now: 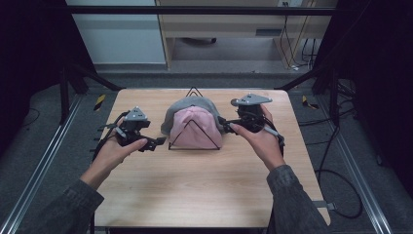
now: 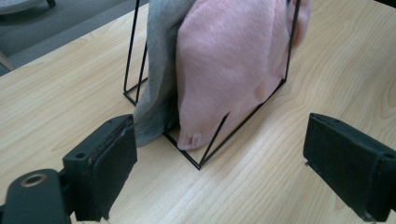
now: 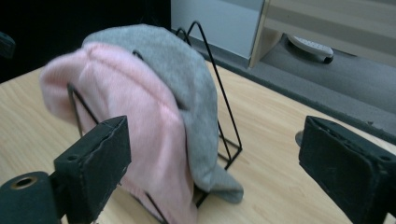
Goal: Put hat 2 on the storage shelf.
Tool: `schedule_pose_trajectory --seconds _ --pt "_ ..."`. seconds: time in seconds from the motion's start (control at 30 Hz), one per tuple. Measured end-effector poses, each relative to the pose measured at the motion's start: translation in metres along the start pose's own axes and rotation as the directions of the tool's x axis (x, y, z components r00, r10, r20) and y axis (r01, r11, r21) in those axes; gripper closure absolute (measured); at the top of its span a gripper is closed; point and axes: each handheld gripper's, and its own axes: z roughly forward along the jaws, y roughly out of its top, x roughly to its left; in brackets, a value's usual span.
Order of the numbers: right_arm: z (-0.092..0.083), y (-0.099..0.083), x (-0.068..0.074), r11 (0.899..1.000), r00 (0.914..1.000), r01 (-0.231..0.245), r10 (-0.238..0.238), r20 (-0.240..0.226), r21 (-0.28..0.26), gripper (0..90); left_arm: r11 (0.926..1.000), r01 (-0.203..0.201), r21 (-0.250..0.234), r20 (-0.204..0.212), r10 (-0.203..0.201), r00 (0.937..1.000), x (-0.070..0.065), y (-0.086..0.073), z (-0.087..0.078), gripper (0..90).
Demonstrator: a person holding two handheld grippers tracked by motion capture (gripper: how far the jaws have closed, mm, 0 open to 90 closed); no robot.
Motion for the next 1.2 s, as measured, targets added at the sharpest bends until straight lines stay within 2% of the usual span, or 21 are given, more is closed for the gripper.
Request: schedule_pose_trajectory --seconds 0.17,0.27,0.43,0.57,0.73,0.87,0.97,1.03,1.07,1.13,1.2 --pt "-0.010 -0.022 0.001 1.000 1.0000 -0.006 0.006 0.001 -0.002 7.8 0.9992 -0.036 0.016 -0.007 0.036 0.9993 -0.003 -0.017 -0.004 6.6" --pt "-0.012 -0.040 -0.001 1.000 0.9999 0.009 -0.009 0.013 0.028 7.5 0.9995 -0.027 0.018 0.009 0.027 0.9996 -0.002 -0.030 -0.005 6.1" --pt "-0.014 -0.070 -0.010 0.996 0.9994 -0.014 0.012 0.031 0.090 7.6 0.9987 -0.015 0.049 0.008 0.014 0.9999 0.004 -0.053 -0.002 5.8" --pt "-0.017 -0.087 -0.014 0.991 0.9987 -0.031 0.026 0.045 0.134 9.4 0.9957 -0.023 0.089 -0.012 0.025 0.9996 0.006 -0.066 0.003 6.5" --pt "-0.020 -0.105 -0.015 0.984 0.9984 -0.050 0.044 0.036 0.172 10.6 0.9939 0.002 0.110 -0.009 -0.001 1.0000 0.010 -0.081 0.008 6.5" --pt "-0.016 -0.122 -0.014 0.974 0.9975 -0.069 0.064 0.030 0.216 11.7 0.9867 0.010 0.162 -0.014 -0.008 0.9999 0.013 -0.093 0.016 6.9" --pt "-0.011 -0.137 -0.014 0.961 0.9956 -0.093 0.093 0.014 0.259 12.0 0.9810 0.018 0.193 -0.018 -0.014 0.9997 0.016 -0.100 0.020 6.9" --pt "-0.007 -0.145 -0.015 0.952 0.9925 -0.113 0.122 -0.014 0.283 11.9 0.9796 0.021 0.200 -0.017 -0.018 0.9997 0.018 -0.104 0.022 6.9" --pt "-0.006 -0.149 -0.015 0.949 0.9922 -0.116 0.124 -0.009 0.294 11.9 0.9794 0.022 0.201 -0.015 -0.019 0.9997 0.020 -0.106 0.023 6.8" --pt "-0.005 -0.155 -0.017 0.947 0.9896 -0.141 0.144 0.011 0.288 12.3 0.9798 0.031 0.197 -0.011 -0.029 0.9995 0.024 -0.112 0.025 6.7" --pt "-0.006 -0.158 -0.021 0.944 0.9848 -0.173 0.171 0.029 0.281 12.3 0.9762 0.042 0.213 -0.015 -0.040 0.9991 0.028 -0.117 0.026 7.0"
